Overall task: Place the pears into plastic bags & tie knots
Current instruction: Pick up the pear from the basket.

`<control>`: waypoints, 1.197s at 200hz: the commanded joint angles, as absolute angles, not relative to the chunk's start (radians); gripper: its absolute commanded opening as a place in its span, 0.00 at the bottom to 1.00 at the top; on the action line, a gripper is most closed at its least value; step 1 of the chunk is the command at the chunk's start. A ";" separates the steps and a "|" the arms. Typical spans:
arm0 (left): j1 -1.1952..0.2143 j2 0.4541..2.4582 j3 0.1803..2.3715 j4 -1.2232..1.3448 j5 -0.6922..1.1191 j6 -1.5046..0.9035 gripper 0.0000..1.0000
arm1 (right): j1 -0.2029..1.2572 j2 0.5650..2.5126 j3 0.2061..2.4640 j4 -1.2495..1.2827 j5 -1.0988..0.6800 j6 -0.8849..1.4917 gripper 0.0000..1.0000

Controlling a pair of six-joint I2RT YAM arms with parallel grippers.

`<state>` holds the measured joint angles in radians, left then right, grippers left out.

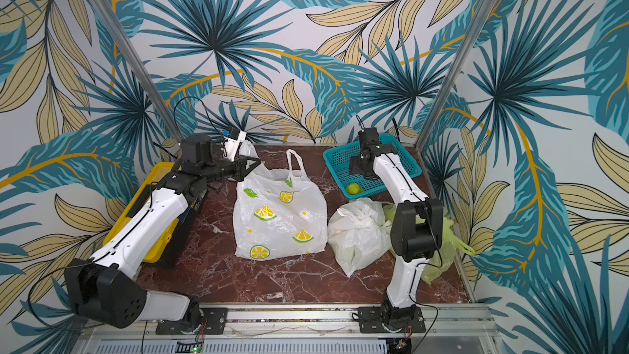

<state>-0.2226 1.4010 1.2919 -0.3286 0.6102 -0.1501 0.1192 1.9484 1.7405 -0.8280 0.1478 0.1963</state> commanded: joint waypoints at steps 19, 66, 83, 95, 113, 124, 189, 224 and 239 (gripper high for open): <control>-0.216 1.409 1.295 -0.316 0.635 -0.138 0.01 | 0.123 2.108 1.836 -0.993 0.118 0.141 0.79; -0.216 1.405 1.297 -0.316 0.649 -0.146 0.01 | 0.117 2.227 1.862 -1.005 0.154 0.161 0.69; -0.216 1.403 1.298 -0.316 0.648 -0.147 0.01 | 0.117 2.231 1.908 -1.036 0.153 0.181 0.53; -0.216 1.395 1.298 -0.316 0.647 -0.149 0.01 | 0.117 2.184 1.911 -1.019 0.155 0.194 0.39; -0.216 1.387 1.304 -0.316 0.652 -0.153 0.01 | 0.117 2.092 1.899 -0.971 0.160 0.194 0.32; -0.216 1.393 1.311 -0.317 0.653 -0.159 0.02 | 0.117 2.052 1.899 -0.964 0.158 0.190 0.30; -0.217 1.429 1.332 -0.317 0.679 -0.170 0.02 | 0.119 1.936 1.869 -0.939 0.007 0.235 0.21; -0.221 1.443 1.318 -0.316 0.671 -0.175 0.01 | 0.233 1.820 1.881 -0.868 -0.148 0.339 0.21; -0.228 1.445 1.316 -0.315 0.664 -0.165 0.01 | 0.337 1.800 1.866 -0.797 -0.192 0.434 0.21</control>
<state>-0.2226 1.4406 1.2984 -0.3286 0.6624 -0.1722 0.1989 1.8790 1.8885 -0.9077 -0.0551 0.2897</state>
